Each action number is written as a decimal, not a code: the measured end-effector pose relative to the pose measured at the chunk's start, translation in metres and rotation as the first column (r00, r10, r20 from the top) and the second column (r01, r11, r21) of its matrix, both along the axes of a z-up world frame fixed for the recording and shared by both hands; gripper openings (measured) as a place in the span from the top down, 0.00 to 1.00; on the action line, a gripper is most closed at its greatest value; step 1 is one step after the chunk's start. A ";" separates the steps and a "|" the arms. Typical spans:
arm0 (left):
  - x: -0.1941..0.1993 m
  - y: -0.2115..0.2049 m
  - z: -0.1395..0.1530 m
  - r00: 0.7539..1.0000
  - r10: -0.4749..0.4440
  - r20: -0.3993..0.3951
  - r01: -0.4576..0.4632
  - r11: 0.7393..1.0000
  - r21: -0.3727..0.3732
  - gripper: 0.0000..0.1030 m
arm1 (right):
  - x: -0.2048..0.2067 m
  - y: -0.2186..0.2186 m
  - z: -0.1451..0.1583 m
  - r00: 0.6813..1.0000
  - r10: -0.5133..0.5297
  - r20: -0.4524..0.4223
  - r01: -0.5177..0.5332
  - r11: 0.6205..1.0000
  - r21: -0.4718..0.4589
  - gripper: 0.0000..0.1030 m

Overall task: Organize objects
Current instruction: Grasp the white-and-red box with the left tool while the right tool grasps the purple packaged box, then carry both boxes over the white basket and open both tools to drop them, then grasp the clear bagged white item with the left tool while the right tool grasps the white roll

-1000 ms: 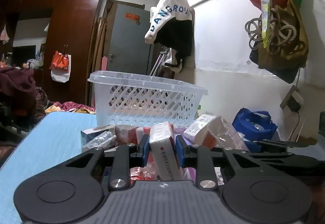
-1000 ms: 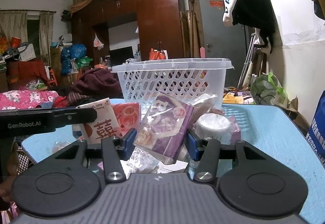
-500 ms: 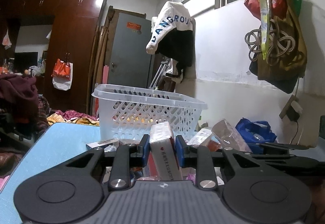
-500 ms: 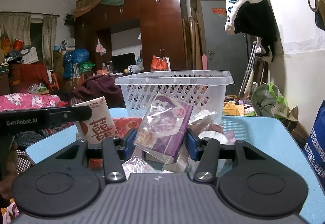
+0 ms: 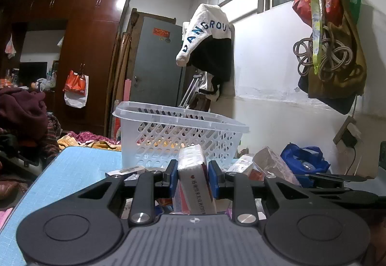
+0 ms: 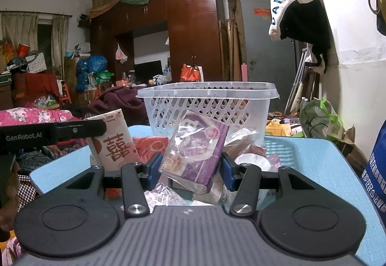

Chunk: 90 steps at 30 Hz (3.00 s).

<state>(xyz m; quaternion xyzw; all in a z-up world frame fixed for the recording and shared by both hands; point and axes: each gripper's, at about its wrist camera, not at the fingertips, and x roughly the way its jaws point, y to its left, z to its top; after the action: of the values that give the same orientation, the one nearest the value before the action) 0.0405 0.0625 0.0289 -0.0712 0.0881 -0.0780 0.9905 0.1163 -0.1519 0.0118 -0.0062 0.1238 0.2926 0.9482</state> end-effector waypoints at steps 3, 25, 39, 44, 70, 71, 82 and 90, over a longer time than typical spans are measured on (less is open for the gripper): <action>0.000 0.000 0.000 1.000 0.001 0.001 -0.001 1.000 0.002 0.70 | 0.000 0.000 -0.001 1.000 0.000 0.000 0.000 1.000 -0.003 0.48; 0.069 0.026 0.083 0.993 0.064 0.096 -0.058 0.997 -0.059 0.70 | 0.062 0.036 0.082 0.991 -0.010 0.133 0.021 0.997 -0.081 0.48; 0.211 0.045 0.069 0.980 0.167 -0.111 -0.176 0.981 -0.077 0.33 | 0.181 0.061 0.068 0.997 -0.075 -0.025 0.065 0.960 -0.272 0.16; 0.179 0.038 0.075 0.985 0.159 -0.071 -0.159 0.987 0.000 0.20 | 0.159 0.042 0.081 0.996 -0.078 0.038 0.084 0.973 -0.215 0.01; -0.027 0.008 -0.057 0.996 0.059 -0.072 -0.040 0.970 0.242 0.15 | 0.042 -0.038 -0.026 0.999 -0.043 0.026 0.045 0.997 -0.058 0.17; -0.025 0.006 -0.059 0.995 0.064 -0.074 -0.043 0.967 0.252 0.15 | 0.041 -0.037 -0.028 0.999 -0.041 0.025 0.043 0.997 -0.068 0.19; -0.023 0.004 -0.068 0.995 0.034 -0.088 -0.015 0.977 0.213 0.45 | 0.041 -0.040 -0.034 1.000 -0.021 -0.007 0.021 0.997 -0.069 0.50; -0.029 0.007 -0.061 0.998 0.022 -0.056 -0.011 0.982 0.188 0.49 | 0.028 -0.054 -0.029 0.999 -0.032 0.016 0.032 0.999 -0.014 0.50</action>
<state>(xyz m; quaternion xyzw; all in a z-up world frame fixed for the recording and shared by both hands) 0.0118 0.0695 -0.0323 0.0195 0.1230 -0.0590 0.9905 0.1438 -0.2061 -0.0175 -0.0135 0.1186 0.2762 0.9537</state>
